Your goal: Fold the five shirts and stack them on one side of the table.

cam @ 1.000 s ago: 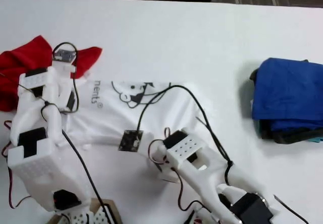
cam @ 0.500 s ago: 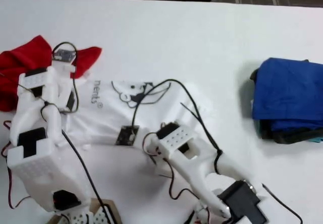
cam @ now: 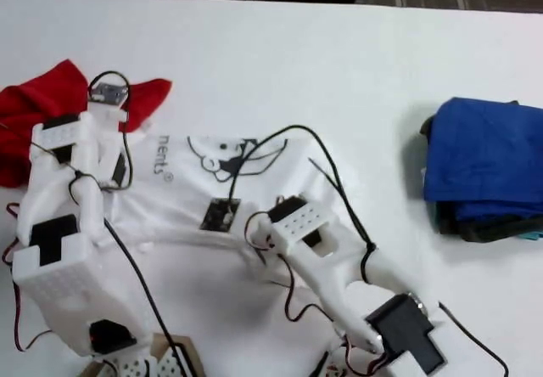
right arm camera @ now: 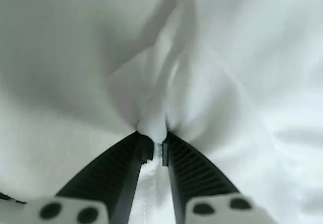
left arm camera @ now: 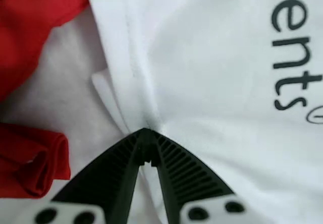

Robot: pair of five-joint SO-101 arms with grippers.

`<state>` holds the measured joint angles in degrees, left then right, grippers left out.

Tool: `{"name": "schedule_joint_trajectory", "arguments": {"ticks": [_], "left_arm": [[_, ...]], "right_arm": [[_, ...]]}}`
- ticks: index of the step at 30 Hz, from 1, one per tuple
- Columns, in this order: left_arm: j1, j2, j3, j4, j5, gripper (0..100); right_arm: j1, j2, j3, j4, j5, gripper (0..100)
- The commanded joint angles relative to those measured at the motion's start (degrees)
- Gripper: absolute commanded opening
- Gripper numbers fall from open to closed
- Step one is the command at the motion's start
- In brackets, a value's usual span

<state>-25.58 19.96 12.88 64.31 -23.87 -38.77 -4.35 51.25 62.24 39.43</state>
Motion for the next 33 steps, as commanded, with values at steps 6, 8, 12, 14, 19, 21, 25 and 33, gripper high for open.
{"name": "schedule_joint_trajectory", "arguments": {"ticks": [6, 8, 12, 14, 19, 21, 25, 33], "left_arm": [[-0.5, -0.2, 0.1, -1.8, 0.2, 3], [-0.5, -0.2, 0.1, -1.8, 0.2, 3], [-0.5, -0.2, 0.1, -1.8, 0.2, 3], [-0.5, -0.2, 0.1, -1.8, 0.2, 3], [-0.5, -0.2, 0.1, -1.8, 0.2, 3], [-0.5, -0.2, 0.1, -1.8, 0.2, 3], [-0.5, -0.2, 0.1, -1.8, 0.2, 3], [-0.5, -0.2, 0.1, -1.8, 0.1, 3]], "right_arm": [[0.0, 2.4, -3.9, 4.4, 0.1, 2.0], [-0.1, 2.4, -8.5, 9.5, 0.2, 2.0], [0.1, 2.4, -19.4, 18.4, 2.7, 2.0], [0.3, 2.8, -24.5, 21.1, 4.3, 2.0], [3.6, 3.0, -33.9, 22.9, 7.3, 2.0], [5.5, 3.9, -36.7, 22.7, 9.1, 2.0], [8.9, 9.4, -44.6, 23.0, 11.3, 2.0], [10.0, 25.4, -70.2, 33.2, 18.3, 2.0]]}}
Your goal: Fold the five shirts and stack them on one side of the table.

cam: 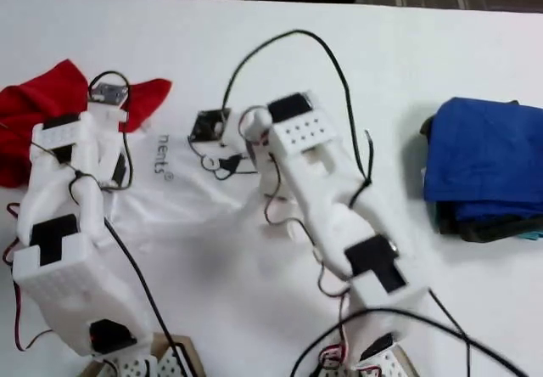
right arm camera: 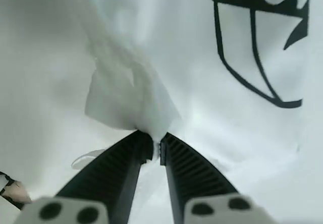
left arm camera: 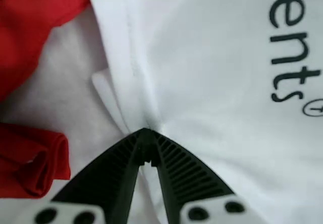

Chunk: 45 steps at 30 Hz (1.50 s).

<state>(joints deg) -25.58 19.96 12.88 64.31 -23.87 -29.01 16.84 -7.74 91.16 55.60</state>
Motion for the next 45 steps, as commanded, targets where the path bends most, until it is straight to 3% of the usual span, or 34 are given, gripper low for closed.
{"name": "schedule_joint_trajectory", "arguments": {"ticks": [1, 10, 20, 26, 28, 37, 41, 45], "left_arm": [[-0.5, -0.2, 0.1, -1.8, 0.1, 3], [-0.5, -0.2, 0.1, -1.8, 0.1, 3], [-0.5, -0.2, 0.1, -1.8, 0.1, 3], [-0.5, -0.2, 0.1, -1.8, 0.0, 3], [-0.5, -0.2, 0.1, -1.8, 0.0, 3], [-0.5, -0.2, 0.1, -1.8, 0.0, 3], [-0.5, -0.2, 0.1, -1.8, 0.0, 3], [-0.5, -0.2, 0.0, -1.8, 0.0, 3]], "right_arm": [[0.3, 6.3, -14.5, 5.5, 2.7, 2.0], [1.0, 20.3, -31.8, 6.3, 3.6, 2.0], [2.4, 23.2, -34.2, 6.3, 3.4, 3.7], [2.5, 23.2, -36.0, 6.2, 3.2, 33.0], [2.9, 23.1, -37.9, 6.3, 1.3, 36.7], [6.5, 17.5, -41.6, 6.9, -8.6, 26.5], [5.9, 7.9, -30.3, 6.9, -11.8, 5.5], [6.1, -1.9, -14.3, 6.8, -12.2, 6.1]]}}
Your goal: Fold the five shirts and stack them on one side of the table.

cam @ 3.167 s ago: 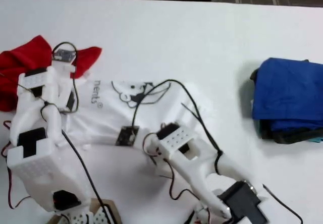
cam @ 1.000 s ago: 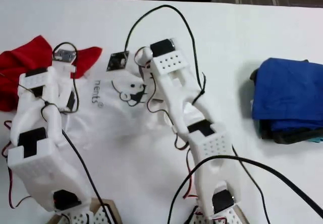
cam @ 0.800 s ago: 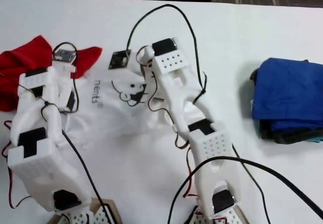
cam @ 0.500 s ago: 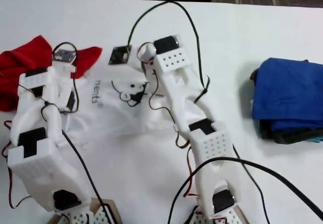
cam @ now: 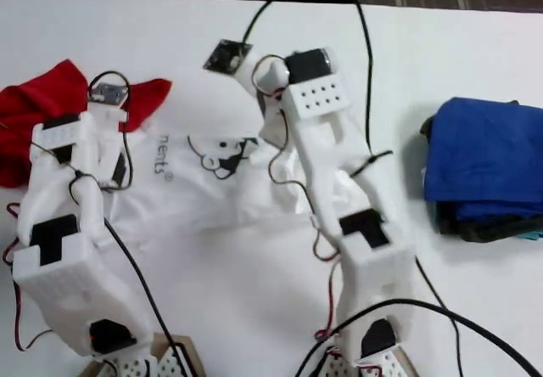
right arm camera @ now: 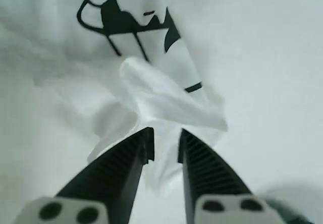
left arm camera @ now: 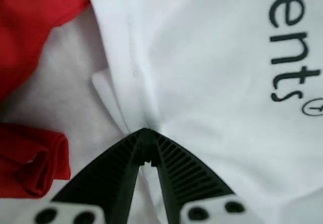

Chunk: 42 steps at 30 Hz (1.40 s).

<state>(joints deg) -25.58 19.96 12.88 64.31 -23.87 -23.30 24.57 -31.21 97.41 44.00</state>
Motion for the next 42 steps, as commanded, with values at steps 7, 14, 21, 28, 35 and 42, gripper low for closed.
{"name": "schedule_joint_trajectory", "arguments": {"ticks": [7, 14, 21, 28, 35, 42], "left_arm": [[-0.5, -0.2, 0.0, -1.8, 0.0, 3], [-0.5, -0.2, 0.1, -1.8, 0.0, 3], [-0.5, -0.2, 0.1, -1.8, 0.0, 3], [-0.5, -0.2, 0.0, -1.8, 0.0, 3], [-0.5, -0.2, 0.1, -1.8, 0.0, 3], [-0.5, -0.2, 0.1, -1.8, 0.0, 3]], "right_arm": [[1.7, -17.3, 25.2, -3.2, -0.4, 13.9], [4.4, -9.8, 27.8, -15.7, -0.3, 14.2], [4.4, 0.7, 21.1, -21.6, -0.6, 14.2], [4.9, 8.4, 5.8, -21.2, -0.6, 14.2], [6.1, 16.4, -6.0, -19.5, -0.7, 14.2], [8.5, 17.1, -14.2, -7.1, -0.7, 14.2]]}}
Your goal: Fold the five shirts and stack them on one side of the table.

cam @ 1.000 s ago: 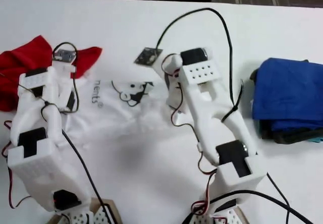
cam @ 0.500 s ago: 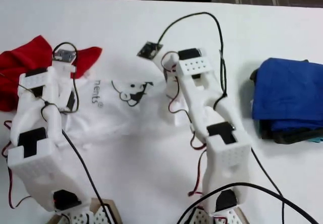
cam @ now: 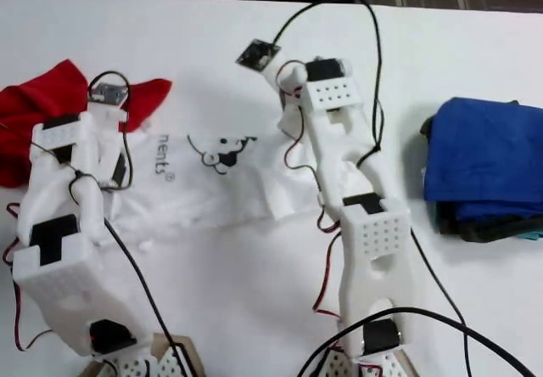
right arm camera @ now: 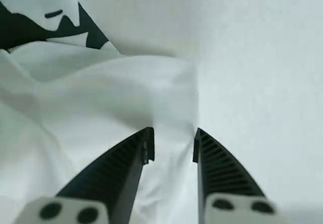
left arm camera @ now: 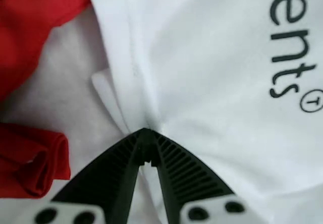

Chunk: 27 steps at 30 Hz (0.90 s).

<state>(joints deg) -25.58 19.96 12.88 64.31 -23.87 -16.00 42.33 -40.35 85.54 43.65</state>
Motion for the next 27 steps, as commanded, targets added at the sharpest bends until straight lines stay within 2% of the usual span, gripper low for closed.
{"name": "schedule_joint_trajectory", "arguments": {"ticks": [1, 4, 8, 16, 20, 27], "left_arm": [[-0.5, -0.2, 0.1, -1.8, 0.0, 3], [-0.5, -0.2, 0.1, -1.8, 0.0, 3], [-0.5, -0.2, 0.1, -1.8, -0.1, 3], [-0.5, -0.2, 0.0, -1.8, -0.1, 3], [-0.5, -0.2, 0.0, -1.8, -0.1, 3], [-0.5, -0.2, 0.0, -1.8, -0.1, 3]], "right_arm": [[1.4, -0.7, -6.3, 6.5, -0.4, 14.2], [1.2, -0.7, -9.8, 11.8, -0.4, 14.4], [-0.9, -5.6, -7.3, 12.5, -0.4, 14.4], [-14.2, -23.4, 22.5, 11.1, -0.4, 14.5], [-16.1, -31.3, 35.2, 7.3, -0.4, 14.9], [-16.3, -39.4, 52.3, 3.6, -0.1, 30.8]]}}
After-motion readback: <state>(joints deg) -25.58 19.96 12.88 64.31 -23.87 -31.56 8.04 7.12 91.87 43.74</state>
